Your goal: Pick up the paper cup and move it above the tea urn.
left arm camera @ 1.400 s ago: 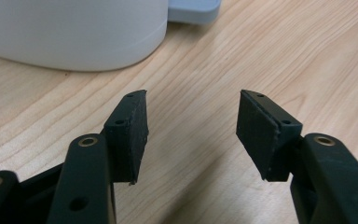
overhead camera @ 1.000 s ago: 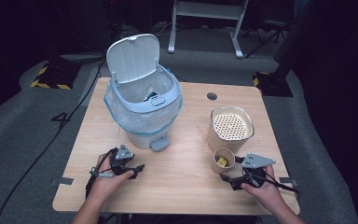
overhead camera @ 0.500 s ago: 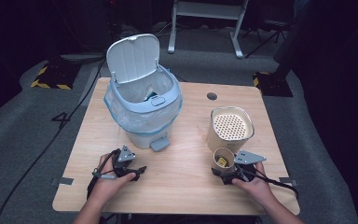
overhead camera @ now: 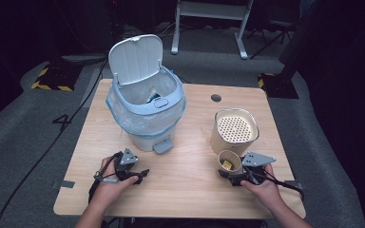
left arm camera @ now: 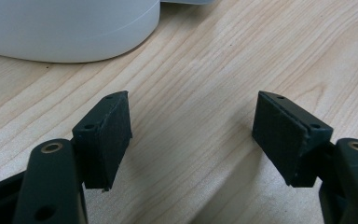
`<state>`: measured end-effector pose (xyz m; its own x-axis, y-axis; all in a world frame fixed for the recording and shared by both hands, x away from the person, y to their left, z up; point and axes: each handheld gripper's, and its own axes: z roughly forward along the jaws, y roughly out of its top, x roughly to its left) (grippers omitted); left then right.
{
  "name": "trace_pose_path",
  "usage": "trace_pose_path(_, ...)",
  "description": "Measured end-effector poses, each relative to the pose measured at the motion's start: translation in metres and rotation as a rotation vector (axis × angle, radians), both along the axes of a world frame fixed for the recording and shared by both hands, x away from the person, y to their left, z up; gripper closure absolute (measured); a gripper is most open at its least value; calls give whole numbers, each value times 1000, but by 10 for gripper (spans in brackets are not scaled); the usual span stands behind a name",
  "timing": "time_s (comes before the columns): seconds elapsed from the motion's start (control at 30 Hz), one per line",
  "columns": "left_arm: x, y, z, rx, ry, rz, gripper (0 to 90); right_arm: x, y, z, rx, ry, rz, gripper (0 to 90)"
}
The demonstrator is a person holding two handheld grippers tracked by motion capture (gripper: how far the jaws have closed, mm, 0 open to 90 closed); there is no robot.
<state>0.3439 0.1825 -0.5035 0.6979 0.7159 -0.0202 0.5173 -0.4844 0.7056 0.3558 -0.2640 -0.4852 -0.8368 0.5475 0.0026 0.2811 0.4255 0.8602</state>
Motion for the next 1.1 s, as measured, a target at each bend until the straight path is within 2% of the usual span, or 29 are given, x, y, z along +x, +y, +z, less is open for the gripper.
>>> trace_pose_path(0.07, 0, 0, 0, -1, 1, 0, 282, -1, -2, 4, 1, -3, 6, 312)
trace_pose_path(0.2, 0, 0, 0, -1, 0, -1, 282, -2, -7, 16, -37, -17, 45, 316)
trace_pose_path(0.57, 0, 0, 0, 2, 0, -2, 281, -3, -13, 45, -27, 0, 159, 329)
trace_pose_path(0.73, 0, 0, 0, 2, 0, -2, 281, -4, -17, 58, -31, 7, 168, 333)
trace_pose_path(0.83, 0, 0, 0, 1, 1, -1, 281, -4, -19, 69, -16, 5, 171, 334)
trace_pose_path(1.1, 0, 0, 0, 2, 0, -2, 281, 0, -25, 94, 7, 10, 143, 336)
